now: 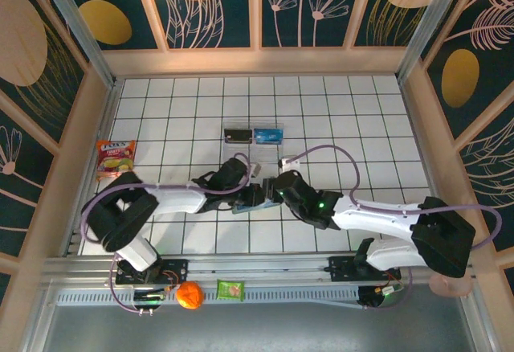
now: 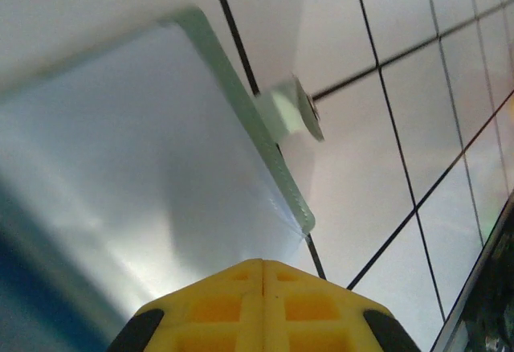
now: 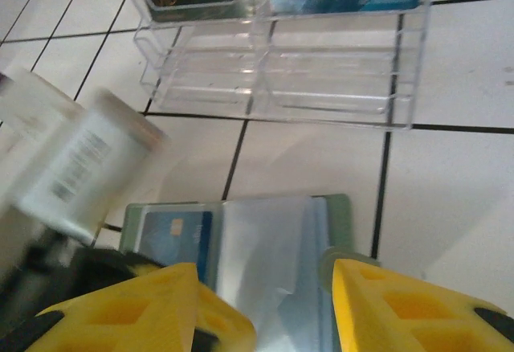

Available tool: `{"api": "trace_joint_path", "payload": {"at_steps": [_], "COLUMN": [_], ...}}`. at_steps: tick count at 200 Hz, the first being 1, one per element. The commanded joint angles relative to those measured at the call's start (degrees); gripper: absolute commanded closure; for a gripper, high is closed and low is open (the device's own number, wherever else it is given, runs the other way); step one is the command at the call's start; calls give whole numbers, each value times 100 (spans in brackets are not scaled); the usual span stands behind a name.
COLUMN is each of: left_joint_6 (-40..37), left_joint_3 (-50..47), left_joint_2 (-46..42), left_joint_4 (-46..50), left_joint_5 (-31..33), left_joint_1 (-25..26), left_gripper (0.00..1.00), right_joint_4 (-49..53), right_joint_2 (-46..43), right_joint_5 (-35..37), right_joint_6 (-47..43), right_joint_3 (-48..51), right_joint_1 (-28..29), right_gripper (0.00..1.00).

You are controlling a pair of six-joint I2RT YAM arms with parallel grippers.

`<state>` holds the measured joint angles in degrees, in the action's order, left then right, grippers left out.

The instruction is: Take the credit cards out of the card holder

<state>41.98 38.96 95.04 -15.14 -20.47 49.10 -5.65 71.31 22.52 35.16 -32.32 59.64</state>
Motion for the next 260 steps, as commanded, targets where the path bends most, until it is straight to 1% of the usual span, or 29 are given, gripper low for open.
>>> {"api": "trace_joint_path", "payload": {"at_steps": [1, 16, 23, 41, 53, 61, 74, 80, 87, 96, 115, 138, 153, 166, 183, 194, 207, 225, 244, 251, 260], "left_joint_6": [-128, -187, -198, -164, -110, -77, -16, 2, -20, -66, -60, 12, 68, 75, 40, 4, -38, -109, -240, -274, -295], "left_joint_3": [260, 263, 233, 58, -138, -292, -577, -679, -788, -890, -1040, -1072, -900, -722, -443, -260, -52, 206, 274, 270, 261], "left_joint_2": [203, -32, -208, -795, -1230, -1480, -1726, -1782, -1803, -1785, -1708, -1517, -1342, -1213, -902, -579, -210, 131, 244, 258, 257], "left_joint_4": [202, 328, 400, 515, 584, 628, 668, 697, 746, 770, 661, 275, 58, -35, -26, 28, 38, 185, 389, 415, 368], "left_joint_5": [-308, -64, 110, 591, 902, 1069, 1159, 1185, 1238, 1272, 1229, 920, 645, 474, 300, 188, 26, 1, 245, 271, 242], "left_joint_1": [130, 132, 126, 85, -14, -120, -331, -408, -457, -473, -472, -472, -474, -438, -298, -186, -95, -32, -31, -28, -25], "left_gripper": [92, 88, 86, 83, 80, 79, 79, 79, 79, 79, 79, 78, 79, 79, 80, 81, 82, 83, 83, 83, 82], "right_joint_4": [210, 207, 199, 38, -109, -108, -158, -132, -99, -51, -36, -12, 164, 341, 478, 462, 433, 407, 296, 260, 241], "right_joint_2": [-245, -310, -319, -238, -75, 67, 362, 509, 683, 905, 1143, 1034, 902, 775, 559, 382, 232, 220, 362, 438, 576], "right_joint_5": [221, 75, -44, -730, -1358, -1613, -2083, -2129, -2433, -2594, -2595, -2401, -2184, -1789, -1461, -1386, -1423, -1593, -1936, -2114, -2131], "right_joint_6": [166, 145, 126, -23, -192, -260, -470, -540, -598, -649, -676, -642, -637, -586, -479, -419, -392, -374, -352, -369, -369], "right_joint_3": [124, 146, 150, 133, 71, -27, -219, -315, -442, -585, -679, -695, -739, -745, -644, -524, -405, -338, -303, -314, -345], "right_joint_1": [-90, -174, -225, -426, -597, -645, -653, -647, -646, -644, -607, -605, -611, -635, -717, -793, -885, -941, -971, -989, -990], "right_gripper": [53, 55, 57, 69, 75, 80, 87, 89, 92, 95, 98, 98, 98, 98, 98, 98, 97, 96, 96, 96, 96]}}
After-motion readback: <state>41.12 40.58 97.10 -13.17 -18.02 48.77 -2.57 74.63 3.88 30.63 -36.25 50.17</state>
